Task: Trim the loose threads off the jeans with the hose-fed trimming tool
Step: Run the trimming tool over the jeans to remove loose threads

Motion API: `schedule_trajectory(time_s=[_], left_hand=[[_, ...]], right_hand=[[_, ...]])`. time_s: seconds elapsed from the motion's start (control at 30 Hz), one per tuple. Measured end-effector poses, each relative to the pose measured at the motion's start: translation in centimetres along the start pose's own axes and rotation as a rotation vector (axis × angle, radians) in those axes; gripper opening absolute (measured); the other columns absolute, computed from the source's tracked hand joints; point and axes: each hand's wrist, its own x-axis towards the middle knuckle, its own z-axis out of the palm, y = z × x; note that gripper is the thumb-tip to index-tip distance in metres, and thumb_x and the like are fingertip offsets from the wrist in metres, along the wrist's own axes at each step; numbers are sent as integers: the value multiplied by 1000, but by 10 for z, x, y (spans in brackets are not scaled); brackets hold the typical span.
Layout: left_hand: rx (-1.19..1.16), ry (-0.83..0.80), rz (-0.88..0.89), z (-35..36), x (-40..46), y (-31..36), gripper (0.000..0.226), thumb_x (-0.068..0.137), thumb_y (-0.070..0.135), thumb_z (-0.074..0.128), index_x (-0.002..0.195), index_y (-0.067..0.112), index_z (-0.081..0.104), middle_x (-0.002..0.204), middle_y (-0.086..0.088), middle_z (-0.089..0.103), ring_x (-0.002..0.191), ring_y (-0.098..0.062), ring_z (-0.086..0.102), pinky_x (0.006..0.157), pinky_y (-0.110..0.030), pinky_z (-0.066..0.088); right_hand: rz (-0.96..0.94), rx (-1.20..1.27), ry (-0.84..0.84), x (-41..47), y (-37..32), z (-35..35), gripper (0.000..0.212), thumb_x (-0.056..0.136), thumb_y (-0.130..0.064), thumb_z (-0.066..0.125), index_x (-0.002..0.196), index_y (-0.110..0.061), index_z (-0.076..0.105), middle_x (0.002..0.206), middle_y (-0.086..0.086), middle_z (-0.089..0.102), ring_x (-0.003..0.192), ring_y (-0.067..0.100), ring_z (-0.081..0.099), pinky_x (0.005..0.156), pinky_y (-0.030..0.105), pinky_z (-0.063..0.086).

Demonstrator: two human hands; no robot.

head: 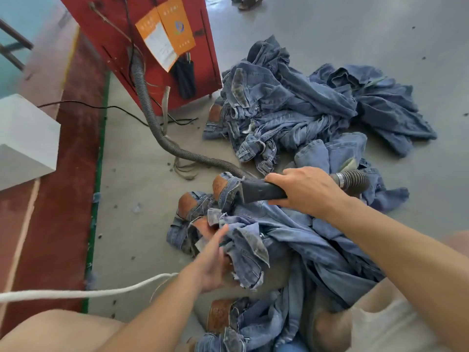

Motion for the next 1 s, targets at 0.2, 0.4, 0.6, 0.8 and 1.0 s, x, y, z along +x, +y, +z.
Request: schedule_trajectory(time_s=[0.2, 0.4, 0.6, 0.8, 1.0], left_hand=[[-769, 171, 583, -53, 13, 80, 51, 100, 39, 44, 147, 19, 49, 135, -18, 63, 125, -36, 59, 111, -50, 42], [353, 195, -128, -48, 41, 12, 73, 81, 75, 67, 120, 13, 69, 110, -12, 73, 86, -26, 71, 77, -34, 57], [-205, -34, 359, -64, 26, 74, 26, 86, 29, 68, 95, 5, 74, 90, -16, 75, 79, -26, 74, 71, -33, 61], [-84, 617, 350, -94, 26, 56, 34, 104, 39, 33, 99, 20, 60, 90, 0, 70, 90, -24, 57, 81, -36, 44], [1010, 335, 47, -75, 49, 11, 106, 74, 45, 78, 161, 27, 20, 157, -11, 38, 140, -33, 40, 115, -49, 36]], right_hand=[[-3, -120, -89, 5, 2, 21, 44, 98, -60, 54, 127, -27, 55, 94, 1, 67, 83, 29, 70, 64, 36, 46], [68, -97, -83, 20, 12, 21, 45, 98, -63, 54, 123, -26, 53, 94, 0, 67, 81, 28, 69, 61, 35, 45], [94, -25, -62, 23, 17, 17, 46, 95, -66, 57, 120, -28, 53, 93, -3, 64, 84, 28, 68, 61, 34, 37], [162, 49, 35, 17, 29, 10, 45, 94, -66, 59, 120, -30, 52, 92, -3, 65, 80, 28, 67, 60, 35, 44], [59, -23, -98, 19, 15, 25, 43, 95, -64, 57, 120, -29, 53, 94, -3, 67, 82, 26, 69, 60, 33, 38]])
